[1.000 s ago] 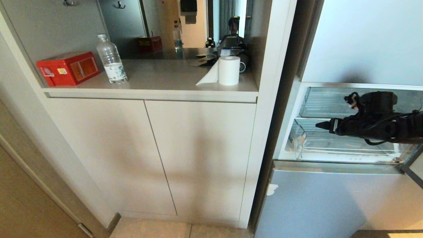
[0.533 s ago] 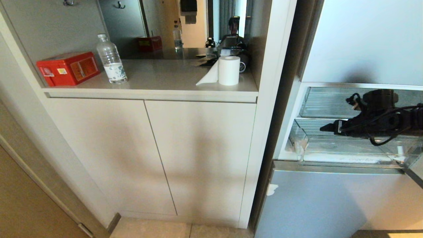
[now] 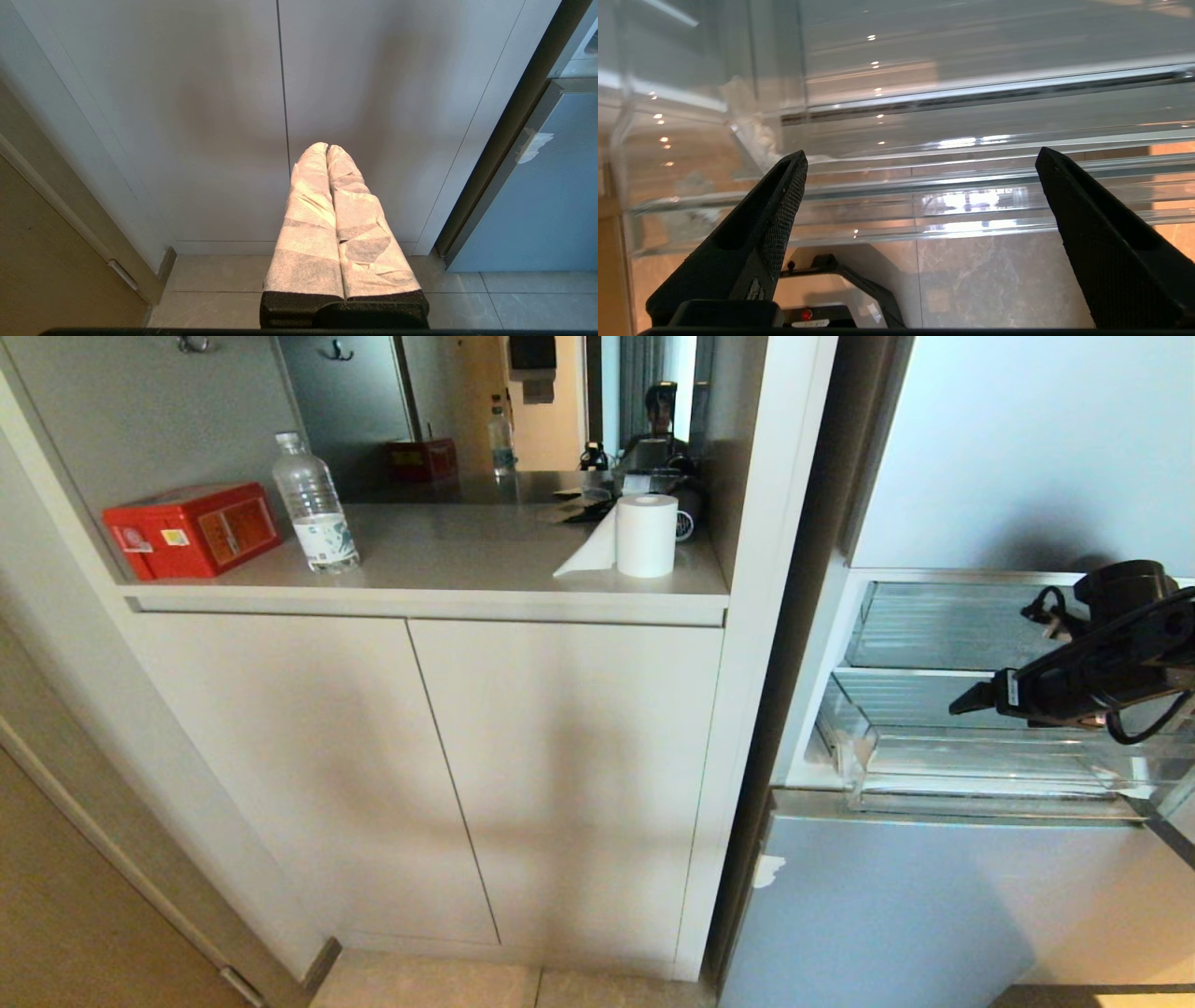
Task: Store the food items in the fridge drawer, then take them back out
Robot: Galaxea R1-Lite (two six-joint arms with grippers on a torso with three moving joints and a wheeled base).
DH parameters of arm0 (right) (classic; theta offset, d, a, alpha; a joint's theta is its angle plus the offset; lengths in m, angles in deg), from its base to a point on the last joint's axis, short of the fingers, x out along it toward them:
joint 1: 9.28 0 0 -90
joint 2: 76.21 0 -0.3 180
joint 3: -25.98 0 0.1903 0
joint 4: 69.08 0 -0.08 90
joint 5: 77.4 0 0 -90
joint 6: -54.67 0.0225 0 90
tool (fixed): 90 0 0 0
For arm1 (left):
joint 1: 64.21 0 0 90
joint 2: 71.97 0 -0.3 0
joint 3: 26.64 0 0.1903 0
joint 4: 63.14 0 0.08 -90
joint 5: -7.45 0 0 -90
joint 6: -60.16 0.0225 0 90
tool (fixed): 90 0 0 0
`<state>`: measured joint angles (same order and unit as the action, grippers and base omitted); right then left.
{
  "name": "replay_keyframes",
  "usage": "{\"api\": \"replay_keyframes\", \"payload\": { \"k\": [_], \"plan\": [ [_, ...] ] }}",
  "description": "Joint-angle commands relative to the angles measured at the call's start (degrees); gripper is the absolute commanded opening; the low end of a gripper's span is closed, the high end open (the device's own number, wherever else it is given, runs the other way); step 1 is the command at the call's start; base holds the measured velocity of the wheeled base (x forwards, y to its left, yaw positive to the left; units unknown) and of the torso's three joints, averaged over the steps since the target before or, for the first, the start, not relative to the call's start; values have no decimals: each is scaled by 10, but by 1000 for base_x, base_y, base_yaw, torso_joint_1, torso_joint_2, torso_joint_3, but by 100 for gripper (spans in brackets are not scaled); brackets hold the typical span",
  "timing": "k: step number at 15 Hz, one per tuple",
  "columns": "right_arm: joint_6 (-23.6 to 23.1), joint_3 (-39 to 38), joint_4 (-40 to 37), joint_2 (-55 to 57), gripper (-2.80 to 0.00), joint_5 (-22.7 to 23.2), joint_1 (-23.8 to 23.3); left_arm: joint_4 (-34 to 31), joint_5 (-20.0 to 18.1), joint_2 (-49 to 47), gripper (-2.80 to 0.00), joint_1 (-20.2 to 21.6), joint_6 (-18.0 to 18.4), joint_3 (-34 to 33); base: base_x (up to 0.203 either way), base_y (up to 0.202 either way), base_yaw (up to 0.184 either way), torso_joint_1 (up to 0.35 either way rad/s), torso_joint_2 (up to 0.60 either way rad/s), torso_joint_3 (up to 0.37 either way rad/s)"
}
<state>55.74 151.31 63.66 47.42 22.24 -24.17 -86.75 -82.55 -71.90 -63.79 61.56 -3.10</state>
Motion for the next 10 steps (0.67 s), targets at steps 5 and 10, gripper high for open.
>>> {"api": "replay_keyframes", "payload": {
  "k": [5, 10],
  "plan": [
    [3, -28, -3, -15, 0, 12, -13, 0, 0, -1, -280, 0, 0, 0, 0, 0, 0, 0, 0, 0],
    [-4, -57, -4, -31, 0, 15, -27, 0, 0, -1, -280, 0, 0, -1, 0, 0, 0, 0, 0, 0]
  ]
}}
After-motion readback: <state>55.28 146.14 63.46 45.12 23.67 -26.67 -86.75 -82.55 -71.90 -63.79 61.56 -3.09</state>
